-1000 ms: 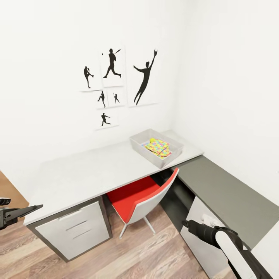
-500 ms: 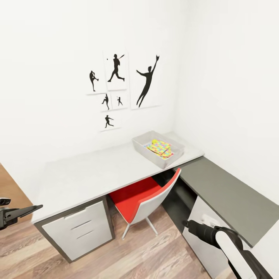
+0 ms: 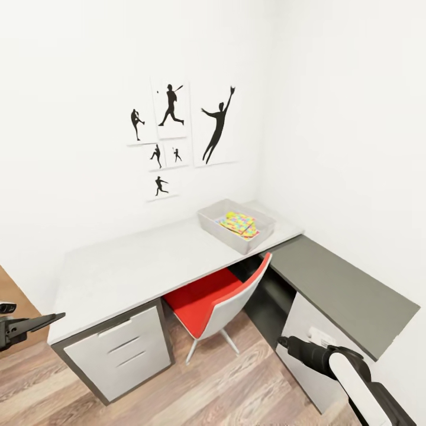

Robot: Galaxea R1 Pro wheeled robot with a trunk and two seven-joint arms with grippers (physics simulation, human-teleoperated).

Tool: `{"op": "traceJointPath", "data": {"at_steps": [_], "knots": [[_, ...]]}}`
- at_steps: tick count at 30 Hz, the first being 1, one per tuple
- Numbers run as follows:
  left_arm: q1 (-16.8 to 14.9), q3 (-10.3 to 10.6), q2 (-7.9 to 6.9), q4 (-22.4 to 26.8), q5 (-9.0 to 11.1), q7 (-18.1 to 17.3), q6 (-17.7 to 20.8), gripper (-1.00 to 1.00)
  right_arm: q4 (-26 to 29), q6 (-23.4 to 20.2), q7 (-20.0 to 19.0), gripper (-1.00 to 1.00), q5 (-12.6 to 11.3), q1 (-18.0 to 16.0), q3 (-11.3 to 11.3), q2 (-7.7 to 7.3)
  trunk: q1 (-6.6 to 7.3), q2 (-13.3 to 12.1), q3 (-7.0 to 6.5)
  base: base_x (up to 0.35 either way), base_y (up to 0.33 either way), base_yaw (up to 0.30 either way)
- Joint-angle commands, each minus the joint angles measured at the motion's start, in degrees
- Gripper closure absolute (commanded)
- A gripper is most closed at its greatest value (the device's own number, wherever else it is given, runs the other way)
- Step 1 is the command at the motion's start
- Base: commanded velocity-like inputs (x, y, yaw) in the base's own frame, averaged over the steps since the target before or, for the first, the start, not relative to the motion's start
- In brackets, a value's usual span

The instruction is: Put all the toys in the child's room - the three board games (two on the bed and one on the table), the two jigsaw puzzles on the table, and the tennis ball on the table - inside the toy box on the table in the child's room.

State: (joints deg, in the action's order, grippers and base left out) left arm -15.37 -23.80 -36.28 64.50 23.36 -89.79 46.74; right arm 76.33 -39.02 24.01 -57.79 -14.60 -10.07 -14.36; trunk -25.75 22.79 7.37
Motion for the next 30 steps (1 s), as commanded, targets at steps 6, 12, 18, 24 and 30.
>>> {"op": "traceJointPath", "data": {"at_steps": [6,12,18,24,30], "knots": [[-0.01,-0.02,-0.02,0.01,-0.04,-0.21,0.63,-1.0,-0.13,0.0,0.6,-1.0,-0.65,-0.06,-0.13,-0.03,-0.03,0.13,0.13,-0.145,0.024,-0.274],[-0.01,-0.02,-0.02,0.01,-0.02,-0.21,0.63,-1.0,-0.2,0.0,0.6,-1.0,-0.66,-0.07,-0.17,0.0,-0.03,0.13,0.13,-0.18,0.067,-0.28],[-0.01,-0.02,-0.02,0.01,-0.06,-0.21,0.64,-1.0,-0.4,0.0,0.6,-1.0,-0.66,-0.06,-0.19,0.03,-0.03,0.13,0.13,-0.134,0.075,-0.281],[-0.01,-0.02,-0.02,0.01,-0.03,-0.21,0.64,-1.0,-1.01,0.0,0.6,-1.0,-0.66,-0.07,-0.21,0.04,-0.03,0.13,0.13,-0.055,0.025,-0.281],[-0.01,-0.03,-0.02,0.01,0.0,-0.21,0.64,-1.0,-1.16,0.0,0.6,-1.0,-0.66,-0.08,-0.22,0.04,-0.03,0.13,0.13,-0.028,0.011,-0.281]]}}
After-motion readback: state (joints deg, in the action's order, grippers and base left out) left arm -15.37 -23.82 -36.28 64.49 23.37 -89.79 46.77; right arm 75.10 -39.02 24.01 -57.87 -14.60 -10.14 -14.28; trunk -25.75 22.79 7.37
